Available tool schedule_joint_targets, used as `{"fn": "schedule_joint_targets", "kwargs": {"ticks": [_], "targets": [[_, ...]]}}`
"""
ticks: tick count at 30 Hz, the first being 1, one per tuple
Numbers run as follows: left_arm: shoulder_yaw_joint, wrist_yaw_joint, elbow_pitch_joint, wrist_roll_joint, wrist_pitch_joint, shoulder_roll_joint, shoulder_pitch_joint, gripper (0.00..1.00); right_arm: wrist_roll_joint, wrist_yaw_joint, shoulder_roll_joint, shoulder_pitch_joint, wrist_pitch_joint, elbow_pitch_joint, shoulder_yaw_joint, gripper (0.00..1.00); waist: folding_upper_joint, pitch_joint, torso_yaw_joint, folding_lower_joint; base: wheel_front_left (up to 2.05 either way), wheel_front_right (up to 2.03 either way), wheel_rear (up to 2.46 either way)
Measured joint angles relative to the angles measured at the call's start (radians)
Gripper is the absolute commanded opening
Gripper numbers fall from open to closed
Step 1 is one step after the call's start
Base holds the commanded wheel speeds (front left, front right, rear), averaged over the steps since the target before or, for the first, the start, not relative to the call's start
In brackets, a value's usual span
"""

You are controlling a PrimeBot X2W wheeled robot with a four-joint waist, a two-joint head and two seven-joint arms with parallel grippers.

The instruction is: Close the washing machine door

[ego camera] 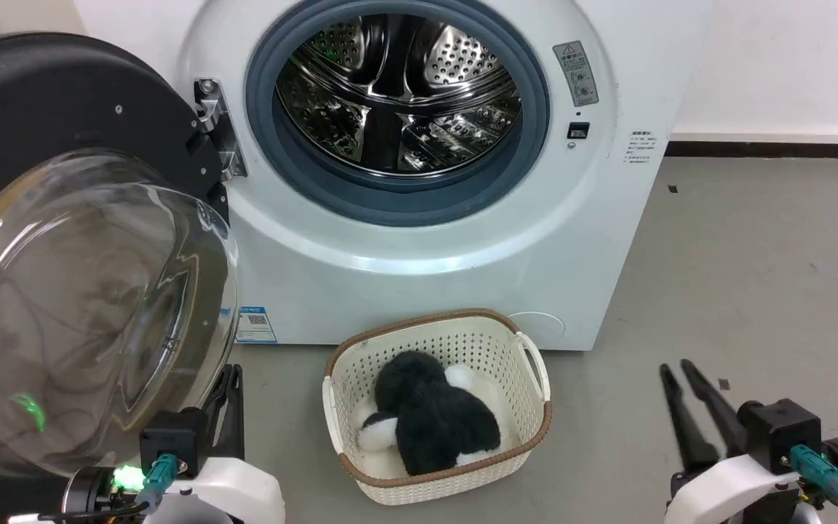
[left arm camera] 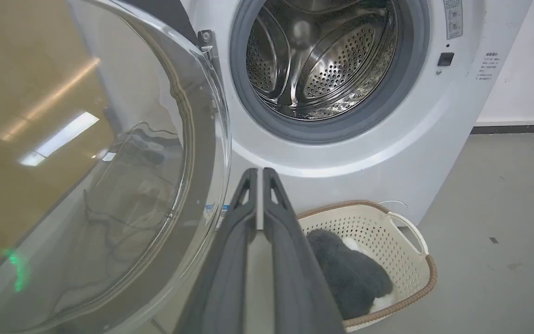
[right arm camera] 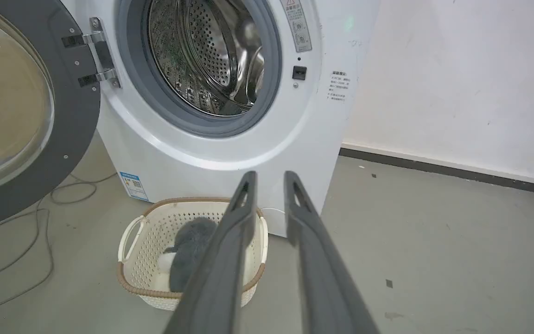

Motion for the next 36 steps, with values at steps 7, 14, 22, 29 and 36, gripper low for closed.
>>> {"fn": "schedule_joint_targets", "kwargs": {"ticks": [7, 14, 22, 29, 36], "targets": [[-0.004, 0.001, 0.002, 0.000, -0.001, 0.000, 0.000, 1.00, 0.002, 0.000, 0.000, 0.000, -0.002, 0.002, 0.001, 1.00, 0.0000, 0.000, 0.000, 0.0000, 0.00, 0.00, 0.00], [-0.015, 0.006, 0.008, -0.002, -0.016, 0.000, 0.000, 1.00, 0.017, 0.000, 0.000, 0.000, -0.013, 0.006, 0.003, 1.00, 0.0000, 0.000, 0.005, 0.0001, 0.00, 0.00, 0.00], [-0.023, 0.011, 0.018, -0.009, -0.033, 0.000, 0.000, 1.00, 0.029, 0.000, 0.000, 0.000, -0.033, 0.013, 0.008, 1.00, 0.0000, -0.002, 0.020, 0.0001, 0.00, 0.00, 0.00], [-0.032, 0.020, 0.024, -0.011, -0.046, 0.000, 0.000, 1.00, 0.047, 0.000, 0.000, 0.000, -0.047, 0.018, 0.016, 1.00, 0.0000, -0.005, 0.044, 0.0001, 0.00, 0.00, 0.00], [-0.041, 0.029, 0.026, -0.018, -0.063, 0.002, 0.000, 1.00, 0.064, 0.000, 0.000, 0.000, -0.063, 0.021, 0.026, 1.00, 0.0000, -0.008, 0.074, 0.0001, 0.00, 0.00, 0.00]]}}
